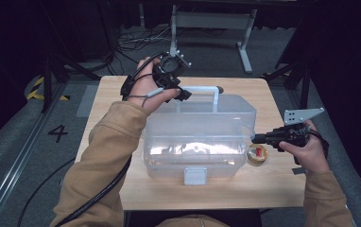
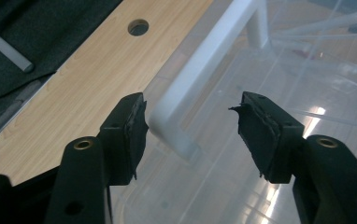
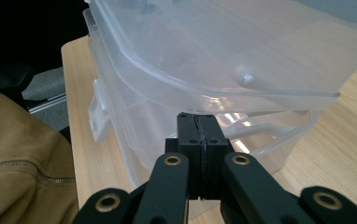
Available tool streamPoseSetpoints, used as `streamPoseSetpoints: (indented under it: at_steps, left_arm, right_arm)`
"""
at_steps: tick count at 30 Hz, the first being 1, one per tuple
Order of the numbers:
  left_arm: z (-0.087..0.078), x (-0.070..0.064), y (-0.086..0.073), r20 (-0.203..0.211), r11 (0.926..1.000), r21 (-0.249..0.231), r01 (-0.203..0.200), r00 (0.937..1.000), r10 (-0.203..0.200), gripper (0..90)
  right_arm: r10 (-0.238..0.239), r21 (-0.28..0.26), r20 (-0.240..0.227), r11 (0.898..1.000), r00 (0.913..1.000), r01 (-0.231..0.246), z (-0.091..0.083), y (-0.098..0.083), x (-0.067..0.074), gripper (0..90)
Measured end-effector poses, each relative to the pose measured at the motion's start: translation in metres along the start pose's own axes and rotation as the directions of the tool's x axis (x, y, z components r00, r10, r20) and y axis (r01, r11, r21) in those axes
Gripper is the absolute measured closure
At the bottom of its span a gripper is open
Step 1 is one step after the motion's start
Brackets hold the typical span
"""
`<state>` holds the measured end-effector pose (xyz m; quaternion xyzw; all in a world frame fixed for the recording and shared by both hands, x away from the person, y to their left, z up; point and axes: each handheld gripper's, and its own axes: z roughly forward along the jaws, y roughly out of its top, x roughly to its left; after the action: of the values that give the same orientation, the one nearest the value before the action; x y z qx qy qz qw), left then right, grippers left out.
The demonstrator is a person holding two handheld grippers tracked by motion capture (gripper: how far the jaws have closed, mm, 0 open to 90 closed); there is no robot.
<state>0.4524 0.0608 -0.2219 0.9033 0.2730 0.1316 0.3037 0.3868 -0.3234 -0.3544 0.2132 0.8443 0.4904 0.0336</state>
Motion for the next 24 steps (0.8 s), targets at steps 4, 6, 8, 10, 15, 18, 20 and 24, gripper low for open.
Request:
streamPoseSetpoints:
  at_steps: [4, 6, 8, 10, 15, 18, 20, 24]
  left_arm:
    - [-0.016, 0.0, -0.006, 0.007, 0.9997, -0.025, 0.005, 1.0, -0.005, 42.7]
    - [-0.021, 0.0, -0.009, 0.012, 0.9995, -0.031, 0.007, 0.9999, -0.007, 42.7]
    - [-0.026, 0.0, -0.013, 0.014, 0.9994, -0.035, 0.009, 0.9999, -0.009, 42.7]
    - [-0.031, -0.001, -0.016, 0.018, 0.9991, -0.041, 0.012, 0.9998, -0.011, 42.7]
    - [-0.048, -0.006, -0.025, 0.043, 0.9974, -0.07, 0.019, 0.9989, -0.016, 45.4]
    - [-0.053, -0.012, -0.029, 0.046, 0.9977, -0.068, 0.008, 0.9989, -0.005, 46.8]
    - [-0.056, -0.015, -0.031, 0.044, 0.9977, -0.068, 0.003, 0.999, 0.0, 47.3]
    - [-0.061, -0.022, -0.036, 0.056, 0.9966, -0.083, 0.0, 0.9984, 0.005, 47.9]
  right_arm:
    - [0.01, -0.028, 0.006, 1.0, 0.9999, -0.01, -0.001, 0.002, -0.002, 90.0]
    - [0.013, -0.028, 0.007, 1.0, 0.9999, -0.013, -0.002, 0.004, -0.003, 90.0]
    - [0.014, -0.035, 0.013, 0.999, 0.9998, -0.014, -0.002, 0.006, -0.004, 90.0]
    - [0.017, -0.046, 0.024, 0.999, 0.9996, -0.016, -0.003, 0.008, -0.005, 90.0]
    - [0.027, -0.085, 0.047, 0.996, 0.9985, -0.023, -0.004, 0.012, -0.007, 90.0]
    - [0.032, -0.124, 0.06, 0.992, 0.9977, -0.024, -0.004, 0.016, -0.009, 90.0]
    - [0.035, -0.152, 0.058, 0.988, 0.9977, -0.026, -0.004, 0.018, -0.011, 90.0]
    - [0.036, -0.193, 0.072, 0.981, 0.9968, -0.021, -0.003, 0.021, -0.013, 90.0]
